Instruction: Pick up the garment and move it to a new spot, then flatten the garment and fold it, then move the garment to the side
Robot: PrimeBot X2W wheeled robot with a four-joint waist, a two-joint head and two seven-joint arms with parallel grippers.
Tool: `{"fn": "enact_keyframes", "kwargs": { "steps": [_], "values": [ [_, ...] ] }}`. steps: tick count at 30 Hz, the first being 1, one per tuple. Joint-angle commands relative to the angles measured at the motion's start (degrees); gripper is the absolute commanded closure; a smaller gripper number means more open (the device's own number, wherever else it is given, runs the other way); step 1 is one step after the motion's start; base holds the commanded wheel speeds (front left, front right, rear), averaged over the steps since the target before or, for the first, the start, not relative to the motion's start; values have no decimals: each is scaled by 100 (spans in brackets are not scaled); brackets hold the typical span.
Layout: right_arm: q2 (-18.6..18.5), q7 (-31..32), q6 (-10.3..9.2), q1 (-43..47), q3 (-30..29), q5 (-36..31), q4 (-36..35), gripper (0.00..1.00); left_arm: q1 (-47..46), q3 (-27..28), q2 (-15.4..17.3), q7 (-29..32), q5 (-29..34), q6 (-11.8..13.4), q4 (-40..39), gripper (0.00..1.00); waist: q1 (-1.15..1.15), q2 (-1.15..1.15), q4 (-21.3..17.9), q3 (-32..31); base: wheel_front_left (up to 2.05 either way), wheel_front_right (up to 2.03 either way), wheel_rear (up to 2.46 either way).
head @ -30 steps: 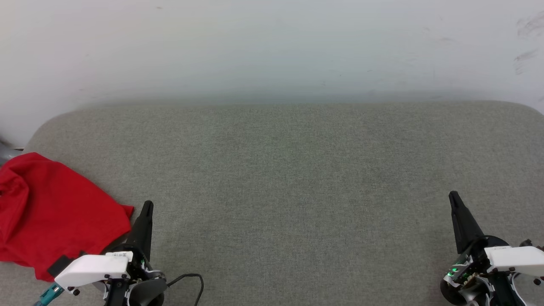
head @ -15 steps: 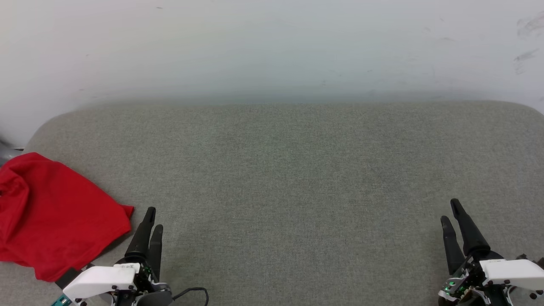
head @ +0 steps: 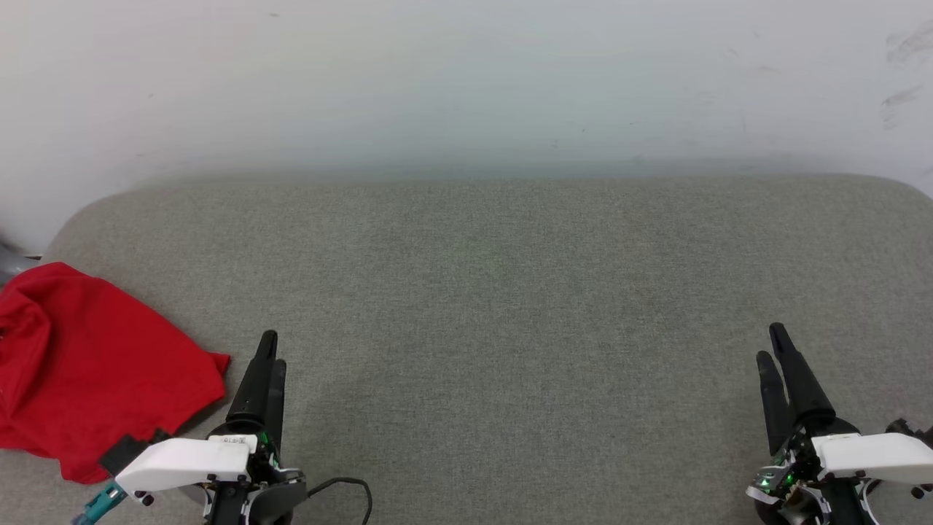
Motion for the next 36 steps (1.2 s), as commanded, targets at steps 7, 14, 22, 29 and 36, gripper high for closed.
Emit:
{"fn": "enact_keyframes", "kwargs": {
  "steps": [7,14,22,29,36],
  "values": [
    [-208,-343,0,-75,136,-1429,-173,0,-245,-172,111,-324,1419,-9,-204,0,0,0,6,-10,0,0,0],
    [-177,-492,0,-72,74,-2827,-255,0,-263,-161,47,-473,2481,-10,-223,0,0,0,8,-13,0,0,0],
    [-119,-342,0,-40,74,-4099,-366,0,-263,-127,26,-614,3611,-12,-226,0,0,0,-1,-20,0,0,0],
    [-56,-245,0,-20,-15,-5037,-506,0,-271,-167,48,-739,4661,32,-218,0,0,0,-5,-27,0,0,0],
    [-11,-212,0,21,-160,-5853,-643,0,-285,-313,146,-864,5504,143,-209,0,0,0,-3,-34,0,0,0]
  ]
}}
